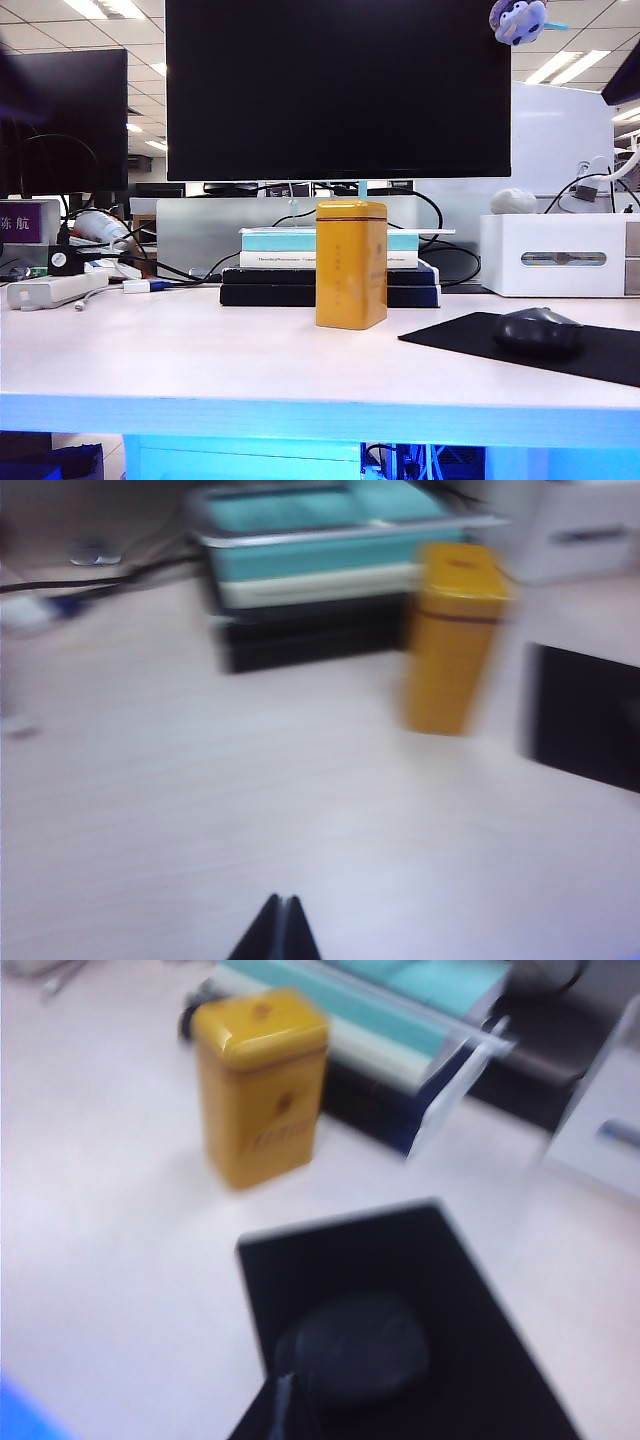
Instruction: Place the black mouse on the black mouse pad.
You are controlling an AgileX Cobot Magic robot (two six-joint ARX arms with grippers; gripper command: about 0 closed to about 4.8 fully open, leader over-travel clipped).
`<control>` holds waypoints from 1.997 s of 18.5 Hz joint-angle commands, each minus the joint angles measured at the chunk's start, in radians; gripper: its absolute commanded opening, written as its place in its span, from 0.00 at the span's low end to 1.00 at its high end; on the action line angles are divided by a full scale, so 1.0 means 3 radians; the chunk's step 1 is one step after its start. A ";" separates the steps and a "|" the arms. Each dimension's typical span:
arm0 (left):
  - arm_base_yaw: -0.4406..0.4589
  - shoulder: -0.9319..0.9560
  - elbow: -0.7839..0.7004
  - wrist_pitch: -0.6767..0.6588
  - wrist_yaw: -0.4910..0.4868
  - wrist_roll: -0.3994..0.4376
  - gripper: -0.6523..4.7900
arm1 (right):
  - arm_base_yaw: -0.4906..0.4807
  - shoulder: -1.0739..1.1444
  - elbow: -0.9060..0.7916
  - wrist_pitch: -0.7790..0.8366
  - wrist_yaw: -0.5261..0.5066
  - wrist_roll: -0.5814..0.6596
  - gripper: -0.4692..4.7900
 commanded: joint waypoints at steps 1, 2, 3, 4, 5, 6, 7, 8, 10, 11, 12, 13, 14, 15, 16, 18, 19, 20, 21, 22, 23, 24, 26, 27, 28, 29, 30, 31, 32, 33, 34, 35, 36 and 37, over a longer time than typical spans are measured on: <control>0.0641 0.0017 -0.0024 0.0235 0.0669 0.0084 0.11 | -0.0102 -0.0027 -0.0140 0.0576 0.0009 0.0064 0.08; 0.0970 0.0019 -0.0024 0.0367 0.0966 0.0099 0.11 | -0.0198 -0.0013 -0.0237 0.0788 0.0085 0.0141 0.08; 0.1255 0.0019 -0.0024 0.0451 0.1165 0.0125 0.11 | -0.0326 -0.0011 -0.0346 0.1017 0.0090 0.0141 0.08; 0.1429 0.0022 -0.0025 0.0498 0.1294 0.0165 0.11 | -0.0418 -0.0013 -0.0432 0.1207 0.0084 0.0150 0.08; 0.1623 0.0022 -0.0053 0.0603 0.1503 0.0184 0.11 | -0.0512 -0.0014 -0.0542 0.1434 0.0076 0.0215 0.08; 0.1761 0.0024 -0.0121 0.0708 0.1544 0.0186 0.11 | -0.0622 -0.0019 -0.0646 0.1583 0.0076 0.0216 0.08; 0.1831 0.0031 -0.0175 0.0773 0.1577 0.0183 0.11 | -0.0694 -0.0018 -0.0692 0.1612 0.0078 0.0215 0.08; 0.1912 0.0061 -0.0238 0.0838 0.1638 0.0182 0.11 | -0.0748 -0.0017 -0.0722 0.1630 0.0079 0.0215 0.08; 0.2037 0.0203 -0.0300 0.0927 0.1790 0.0174 0.11 | -0.0880 -0.0017 -0.0816 0.1855 0.0079 0.0216 0.08; 0.2083 0.0300 -0.0313 0.1010 0.1839 0.0135 0.11 | -0.0941 -0.0011 -0.0862 0.2000 0.0080 0.0216 0.08; 0.2103 0.0397 -0.0313 0.1119 0.1868 0.0117 0.11 | -0.0987 0.0003 -0.0893 0.2096 0.0093 0.0215 0.08; 0.2103 0.0482 -0.0313 0.1237 0.1865 0.0089 0.11 | -0.1031 0.0023 -0.0914 0.2129 0.0159 0.0215 0.08; 0.2103 0.0579 -0.0313 0.1369 0.1862 0.0045 0.11 | -0.1063 0.0064 -0.0926 0.2130 0.0225 0.0216 0.08; 0.2103 0.0664 -0.0313 0.1474 0.1860 -0.0003 0.11 | -0.1087 0.0120 -0.0954 0.2150 0.0224 0.0220 0.08; 0.2112 0.0762 -0.0313 0.1567 0.1862 -0.0019 0.11 | -0.1099 0.0178 -0.0979 0.2168 0.0225 0.0266 0.08; 0.2117 0.0899 -0.0314 0.1629 0.1846 -0.0011 0.11 | -0.1101 0.0299 -0.1059 0.2253 0.0226 0.0394 0.08; 0.2117 0.0927 -0.0314 0.1634 0.1845 -0.0006 0.11 | -0.1101 0.0342 -0.1134 0.2382 0.0230 0.0427 0.08; 0.2117 0.0930 -0.0314 0.1645 0.1846 -0.0006 0.11 | -0.1101 0.0346 -0.1205 0.2518 0.0273 0.0456 0.08; 0.2117 0.0921 -0.0314 0.1703 0.1848 -0.0020 0.11 | -0.1099 0.0337 -0.1277 0.2665 0.0343 0.0467 0.08; 0.2117 0.0885 -0.0314 0.1717 0.1848 -0.0023 0.11 | -0.1099 0.0308 -0.1305 0.2707 0.0355 0.0467 0.08; 0.2117 0.0842 -0.0315 0.1695 0.1846 -0.0032 0.11 | -0.1097 0.0278 -0.1307 0.2687 0.0351 0.0468 0.08; 0.2117 0.0781 -0.0315 0.1643 0.1846 -0.0048 0.11 | -0.1088 0.0262 -0.1307 0.2646 0.0351 0.0468 0.08; 0.2117 0.0598 -0.0357 0.1506 0.1849 -0.0095 0.11 | -0.1059 0.0161 -0.1307 0.2523 0.0338 0.0479 0.08; 0.2117 0.0445 -0.0398 0.1392 0.1844 -0.0092 0.11 | -0.1020 0.0079 -0.1307 0.2434 0.0341 0.0478 0.08; 0.2117 0.0294 -0.0444 0.1326 0.1834 -0.0093 0.11 | -0.0984 -0.0006 -0.1307 0.2364 0.0343 0.0476 0.08; 0.2117 0.0125 -0.0492 0.1270 0.1766 -0.0097 0.11 | -0.0958 -0.0111 -0.1307 0.2275 0.0374 0.0470 0.08; 0.2117 -0.0022 -0.0526 0.1216 0.1729 -0.0108 0.11 | -0.0942 -0.0197 -0.1308 0.2210 0.0378 0.0464 0.08; 0.2117 -0.0150 -0.0549 0.1114 0.1713 -0.0153 0.11 | -0.0927 -0.0310 -0.1307 0.2102 0.0380 0.0464 0.08; 0.2117 -0.0244 -0.0577 0.1025 0.1712 -0.0169 0.11 | -0.0923 -0.0404 -0.1307 0.1999 0.0379 0.0464 0.08; 0.2116 -0.0346 -0.0617 0.0938 0.1710 -0.0170 0.11 | -0.0923 -0.0514 -0.1308 0.1873 0.0378 0.0465 0.08; 0.2116 -0.0426 -0.0664 0.0888 0.1710 -0.0182 0.11 | -0.0923 -0.0595 -0.1308 0.1783 0.0379 0.0464 0.08; 0.2116 -0.0514 -0.0718 0.0856 0.1709 -0.0196 0.11 | -0.0923 -0.0722 -0.1314 0.1653 0.0380 0.0463 0.08; 0.2116 -0.0586 -0.0771 0.0855 0.1709 -0.0230 0.11 | -0.0923 -0.0815 -0.1315 0.1546 0.0380 0.0463 0.08; 0.2116 -0.0670 -0.0824 0.0855 0.1709 -0.0296 0.11 | -0.0923 -0.0916 -0.1316 0.1417 0.0378 0.0464 0.08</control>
